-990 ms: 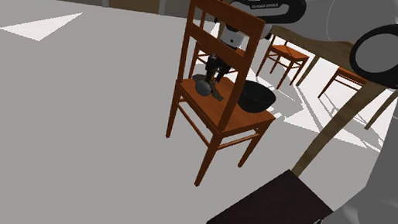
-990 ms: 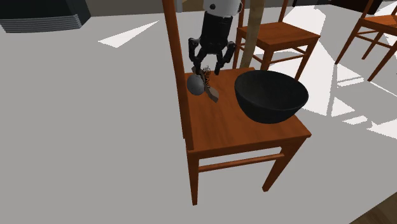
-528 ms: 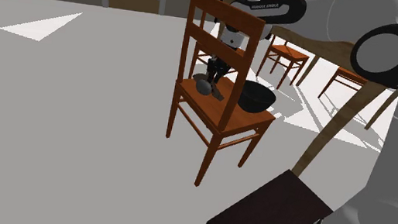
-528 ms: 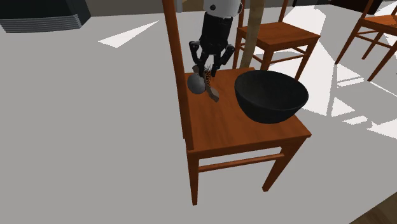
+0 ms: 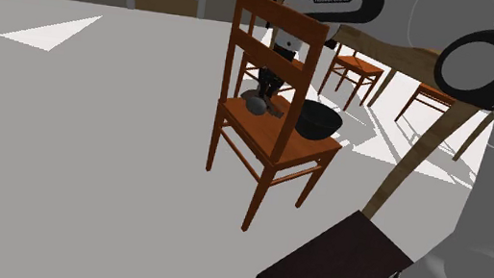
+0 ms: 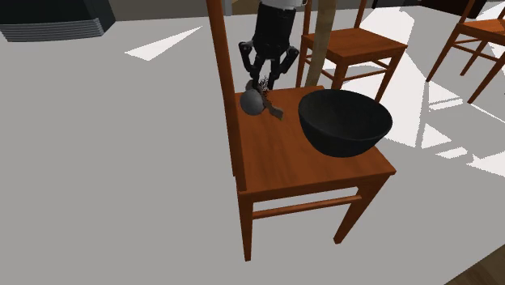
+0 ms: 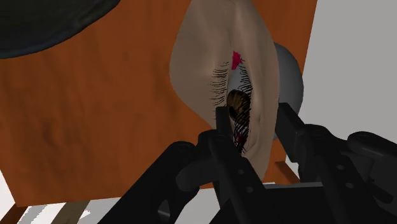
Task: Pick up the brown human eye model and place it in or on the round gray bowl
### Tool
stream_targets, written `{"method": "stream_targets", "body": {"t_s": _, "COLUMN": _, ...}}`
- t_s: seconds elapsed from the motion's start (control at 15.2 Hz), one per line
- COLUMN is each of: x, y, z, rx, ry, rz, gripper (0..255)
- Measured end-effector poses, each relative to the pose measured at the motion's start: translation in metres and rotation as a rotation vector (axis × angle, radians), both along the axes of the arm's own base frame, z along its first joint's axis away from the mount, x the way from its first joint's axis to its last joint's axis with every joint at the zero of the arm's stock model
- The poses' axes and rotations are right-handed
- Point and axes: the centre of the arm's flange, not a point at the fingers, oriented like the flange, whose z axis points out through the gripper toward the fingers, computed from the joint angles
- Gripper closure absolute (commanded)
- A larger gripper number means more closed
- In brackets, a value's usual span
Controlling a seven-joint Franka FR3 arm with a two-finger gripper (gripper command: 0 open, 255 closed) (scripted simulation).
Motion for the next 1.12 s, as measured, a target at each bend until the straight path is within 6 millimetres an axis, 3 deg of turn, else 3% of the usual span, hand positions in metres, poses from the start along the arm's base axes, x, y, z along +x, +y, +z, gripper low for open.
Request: {"method": "stream_targets", "body": {"t_s": 1.12, "x": 0.0, "y": 0.002, "z": 0.092, "rx": 0.002, "ry": -0.004, "rz": 0.005, "gripper": 255}}
